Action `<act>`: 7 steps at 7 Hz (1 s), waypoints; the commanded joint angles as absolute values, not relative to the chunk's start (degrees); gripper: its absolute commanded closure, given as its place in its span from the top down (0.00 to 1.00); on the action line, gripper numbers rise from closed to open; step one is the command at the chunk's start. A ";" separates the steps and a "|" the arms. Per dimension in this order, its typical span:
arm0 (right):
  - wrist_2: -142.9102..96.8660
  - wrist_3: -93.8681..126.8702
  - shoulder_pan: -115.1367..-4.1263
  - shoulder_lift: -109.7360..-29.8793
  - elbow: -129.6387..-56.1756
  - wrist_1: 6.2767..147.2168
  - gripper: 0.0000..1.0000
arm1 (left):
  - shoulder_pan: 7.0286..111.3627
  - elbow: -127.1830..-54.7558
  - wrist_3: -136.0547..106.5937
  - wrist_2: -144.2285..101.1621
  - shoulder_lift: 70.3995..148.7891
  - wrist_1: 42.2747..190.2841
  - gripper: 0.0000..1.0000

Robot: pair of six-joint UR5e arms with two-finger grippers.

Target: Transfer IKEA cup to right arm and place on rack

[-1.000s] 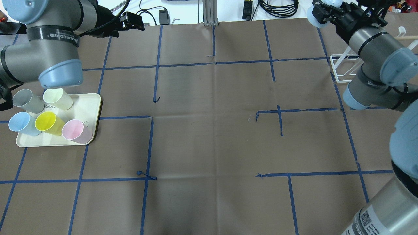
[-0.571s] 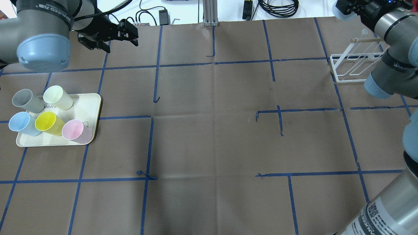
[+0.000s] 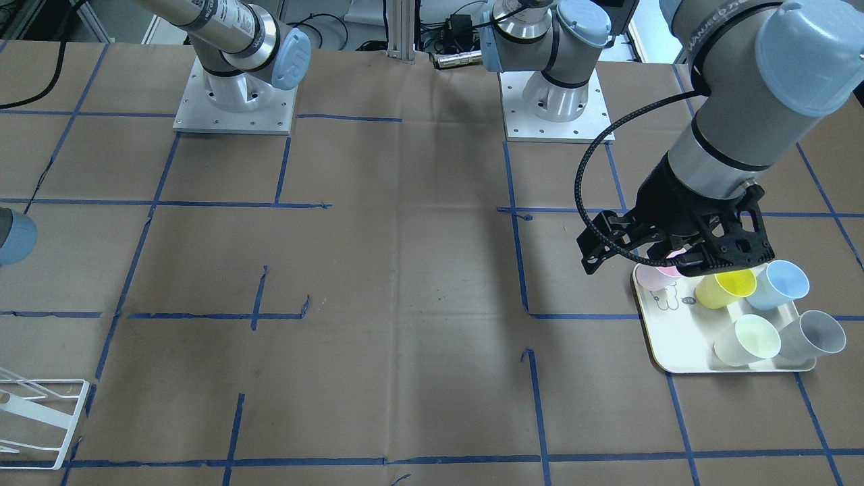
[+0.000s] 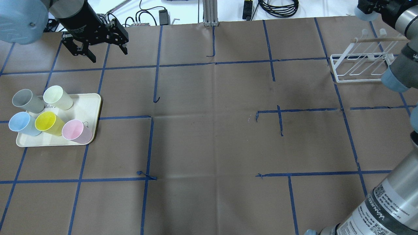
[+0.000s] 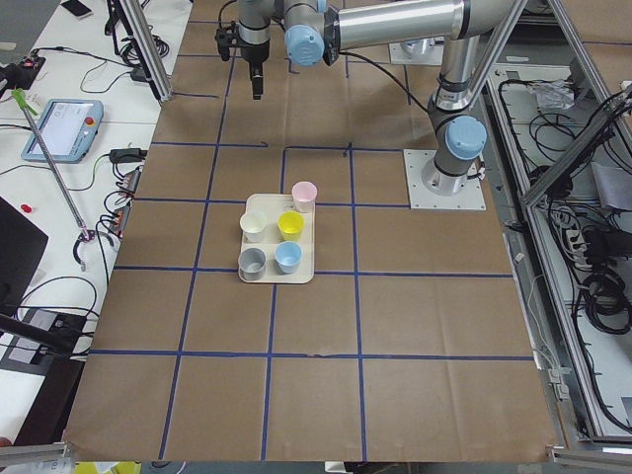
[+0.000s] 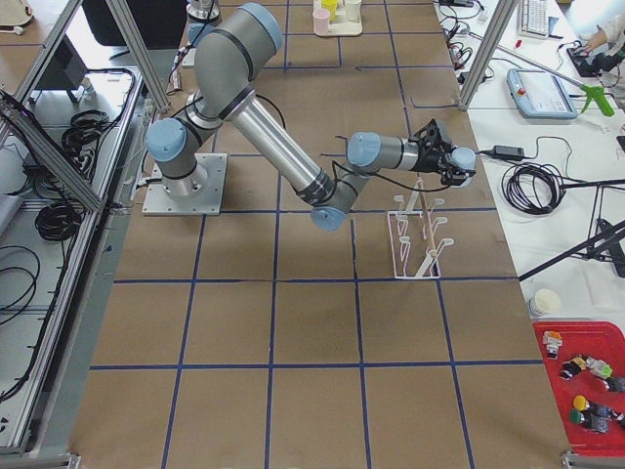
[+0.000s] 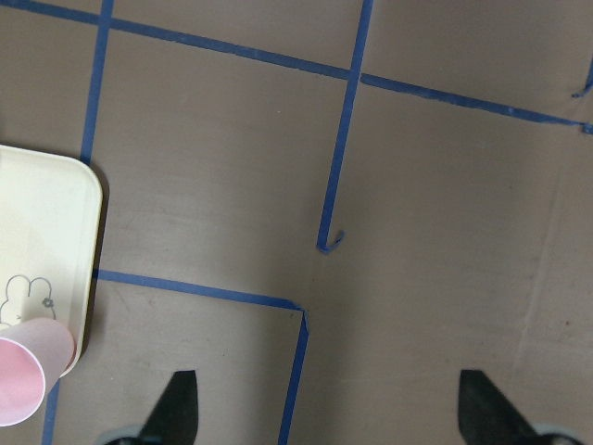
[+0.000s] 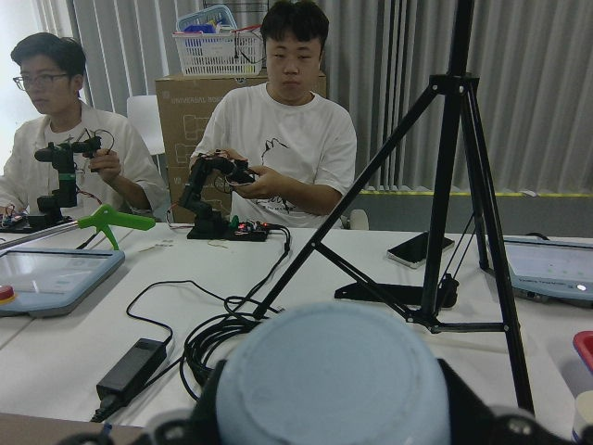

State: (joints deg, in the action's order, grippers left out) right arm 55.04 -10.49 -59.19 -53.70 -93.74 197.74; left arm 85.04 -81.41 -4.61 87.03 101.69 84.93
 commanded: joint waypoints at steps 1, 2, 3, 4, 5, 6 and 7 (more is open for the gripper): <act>54.93 -10.20 -58.62 -52.74 -94.30 196.44 0.47 | 88.14 -79.99 -2.90 91.91 102.21 86.04 0.99; 55.02 -10.11 -58.62 -53.00 -94.39 196.35 0.47 | 88.33 -79.98 -0.38 91.41 102.22 85.96 0.99; 55.02 -10.11 -58.54 -53.00 -95.18 196.35 0.47 | 88.07 -80.59 4.26 90.88 101.17 85.87 0.99; 55.11 -10.11 -58.27 -53.00 -95.97 196.35 0.47 | 87.28 -81.03 4.74 85.31 100.81 85.78 0.99; 55.11 -10.19 -58.10 -52.91 -96.24 196.35 0.47 | 86.84 -80.51 4.75 84.82 100.64 85.78 0.99; 55.11 -10.46 -57.57 -52.65 -96.33 196.26 0.47 | 86.66 -81.03 4.75 85.08 100.63 85.78 0.99; 55.11 -10.55 -57.13 -52.56 -96.42 196.35 0.47 | 86.75 -81.30 4.75 87.08 100.63 85.78 0.99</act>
State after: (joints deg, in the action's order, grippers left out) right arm 55.10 -10.39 -57.65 -52.71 -96.26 196.31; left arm 86.81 -80.97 4.67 85.77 100.68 85.79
